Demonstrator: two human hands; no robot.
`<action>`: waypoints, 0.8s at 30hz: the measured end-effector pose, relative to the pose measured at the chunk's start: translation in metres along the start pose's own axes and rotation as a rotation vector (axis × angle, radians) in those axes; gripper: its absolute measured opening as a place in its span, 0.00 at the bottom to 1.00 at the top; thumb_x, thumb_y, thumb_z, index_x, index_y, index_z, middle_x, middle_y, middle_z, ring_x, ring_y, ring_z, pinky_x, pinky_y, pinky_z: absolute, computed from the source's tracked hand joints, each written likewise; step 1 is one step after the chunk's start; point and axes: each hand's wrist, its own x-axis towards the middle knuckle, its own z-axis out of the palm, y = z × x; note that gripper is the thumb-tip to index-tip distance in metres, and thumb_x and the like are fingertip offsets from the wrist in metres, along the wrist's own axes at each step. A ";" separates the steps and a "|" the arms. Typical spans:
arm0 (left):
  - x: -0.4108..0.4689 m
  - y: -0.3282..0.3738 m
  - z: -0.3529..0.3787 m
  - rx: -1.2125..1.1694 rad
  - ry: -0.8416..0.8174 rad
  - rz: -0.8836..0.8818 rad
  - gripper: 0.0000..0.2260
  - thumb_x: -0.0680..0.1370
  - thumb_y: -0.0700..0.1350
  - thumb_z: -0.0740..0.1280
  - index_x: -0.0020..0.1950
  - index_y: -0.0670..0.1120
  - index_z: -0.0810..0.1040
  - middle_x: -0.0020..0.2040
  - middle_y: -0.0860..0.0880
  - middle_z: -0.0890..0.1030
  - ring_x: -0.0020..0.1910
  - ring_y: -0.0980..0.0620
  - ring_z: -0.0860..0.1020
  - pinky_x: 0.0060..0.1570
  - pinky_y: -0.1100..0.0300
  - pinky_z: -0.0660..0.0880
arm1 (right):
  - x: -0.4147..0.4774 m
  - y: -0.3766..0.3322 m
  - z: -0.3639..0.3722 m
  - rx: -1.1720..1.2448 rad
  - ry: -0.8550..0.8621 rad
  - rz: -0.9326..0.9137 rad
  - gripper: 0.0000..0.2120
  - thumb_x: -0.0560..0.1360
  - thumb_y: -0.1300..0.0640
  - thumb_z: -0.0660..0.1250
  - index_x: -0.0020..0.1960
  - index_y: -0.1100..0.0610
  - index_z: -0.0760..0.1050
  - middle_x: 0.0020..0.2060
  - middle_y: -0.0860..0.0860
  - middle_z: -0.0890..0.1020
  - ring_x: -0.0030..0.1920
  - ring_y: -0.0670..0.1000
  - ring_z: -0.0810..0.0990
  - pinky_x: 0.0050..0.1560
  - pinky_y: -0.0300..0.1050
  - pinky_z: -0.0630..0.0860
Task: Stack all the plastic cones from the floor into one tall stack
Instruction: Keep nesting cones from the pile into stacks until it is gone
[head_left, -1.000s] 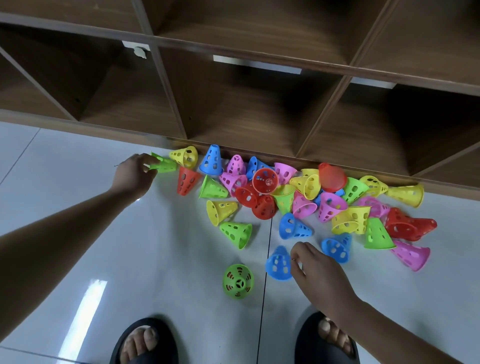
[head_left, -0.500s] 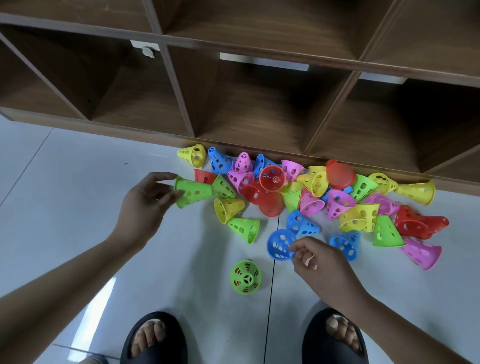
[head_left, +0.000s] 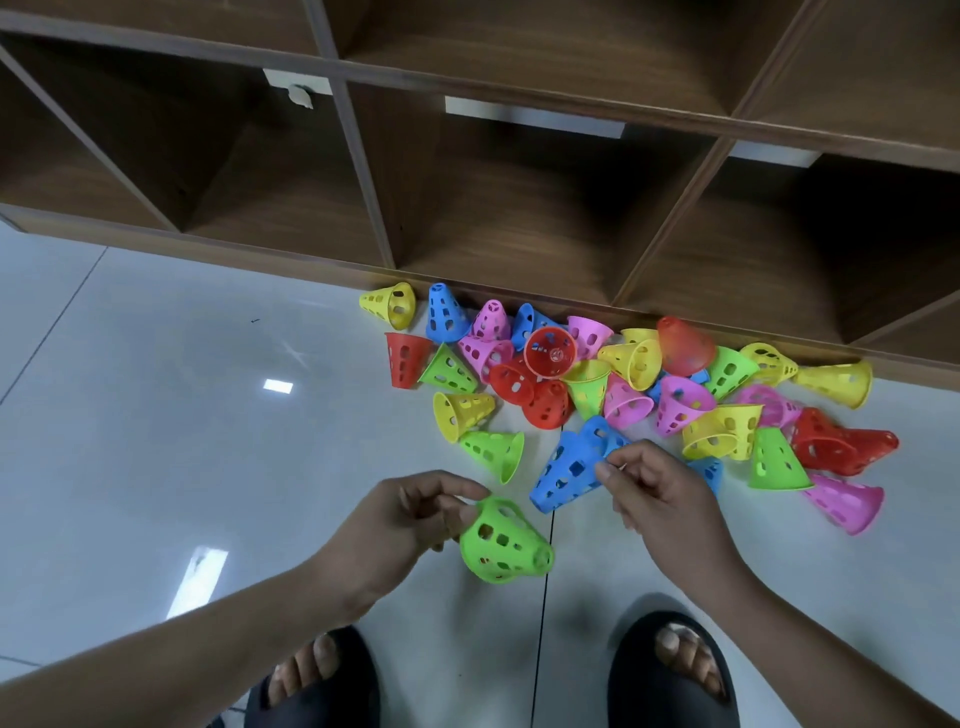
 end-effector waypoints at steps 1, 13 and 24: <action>0.000 -0.003 0.002 0.013 -0.004 -0.006 0.08 0.82 0.40 0.73 0.59 0.45 0.87 0.43 0.41 0.84 0.38 0.56 0.77 0.41 0.64 0.73 | 0.001 -0.003 -0.001 0.035 -0.002 0.011 0.05 0.81 0.55 0.72 0.46 0.52 0.81 0.29 0.53 0.76 0.30 0.51 0.73 0.35 0.42 0.71; 0.006 -0.031 0.013 0.055 0.050 -0.070 0.06 0.84 0.37 0.69 0.57 0.46 0.84 0.40 0.51 0.82 0.38 0.57 0.76 0.39 0.64 0.73 | -0.012 -0.017 0.022 0.586 -0.391 0.407 0.06 0.76 0.64 0.66 0.40 0.59 0.75 0.30 0.54 0.64 0.29 0.52 0.60 0.32 0.46 0.55; 0.011 -0.045 0.003 0.220 0.006 -0.141 0.08 0.82 0.42 0.72 0.58 0.52 0.83 0.50 0.52 0.86 0.49 0.51 0.86 0.44 0.69 0.75 | -0.028 0.004 0.051 0.162 -0.413 0.449 0.13 0.85 0.56 0.63 0.47 0.64 0.73 0.33 0.57 0.78 0.30 0.54 0.71 0.30 0.42 0.66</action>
